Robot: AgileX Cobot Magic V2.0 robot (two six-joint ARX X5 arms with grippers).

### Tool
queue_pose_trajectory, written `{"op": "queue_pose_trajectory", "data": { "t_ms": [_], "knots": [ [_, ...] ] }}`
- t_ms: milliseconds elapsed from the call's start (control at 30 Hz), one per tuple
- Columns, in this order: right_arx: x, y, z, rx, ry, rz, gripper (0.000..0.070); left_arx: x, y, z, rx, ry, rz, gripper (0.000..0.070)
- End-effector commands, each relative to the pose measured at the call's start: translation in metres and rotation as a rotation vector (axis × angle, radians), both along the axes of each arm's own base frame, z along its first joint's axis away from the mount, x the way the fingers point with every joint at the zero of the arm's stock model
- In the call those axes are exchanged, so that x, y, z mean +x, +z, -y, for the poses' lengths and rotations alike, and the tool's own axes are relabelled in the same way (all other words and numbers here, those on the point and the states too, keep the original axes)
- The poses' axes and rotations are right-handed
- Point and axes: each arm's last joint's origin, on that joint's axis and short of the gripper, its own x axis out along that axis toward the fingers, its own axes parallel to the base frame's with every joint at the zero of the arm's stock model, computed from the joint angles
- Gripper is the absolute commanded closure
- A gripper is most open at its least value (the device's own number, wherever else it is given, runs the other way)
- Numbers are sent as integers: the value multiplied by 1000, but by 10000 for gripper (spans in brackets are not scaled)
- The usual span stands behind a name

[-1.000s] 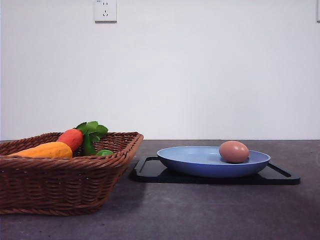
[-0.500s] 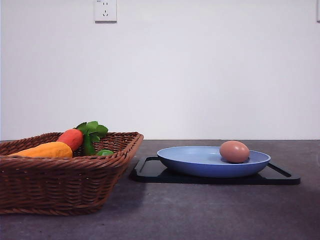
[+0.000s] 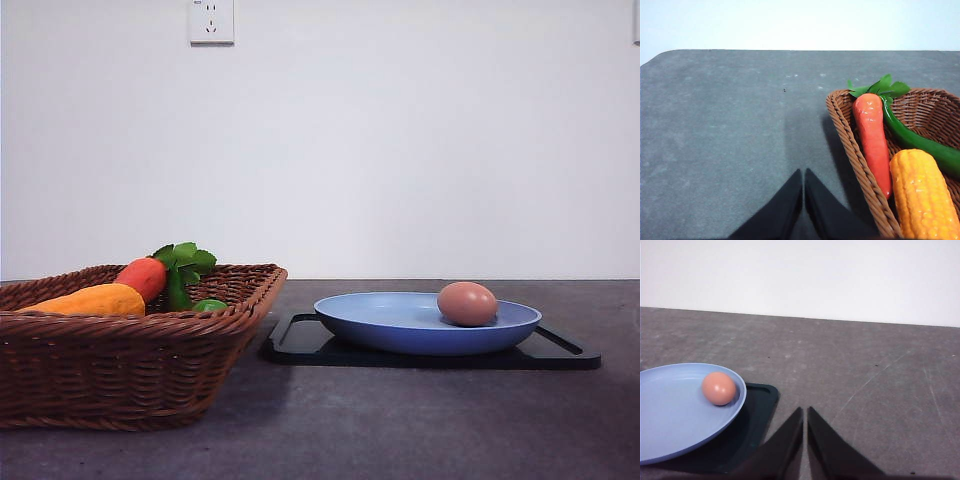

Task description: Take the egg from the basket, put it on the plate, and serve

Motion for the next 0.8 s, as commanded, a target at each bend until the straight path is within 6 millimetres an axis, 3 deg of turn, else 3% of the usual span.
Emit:
{"op": "queue_pose_trajectory", "data": {
  "t_ms": [0,767],
  "knots": [
    [0,-1,0,-6,4,8,700,1,-7,0,-1,-1,-23,700],
    [0,-1,0,-6,4,8,700,1,-7,0,-1,-1,-24,700]
  ]
}}
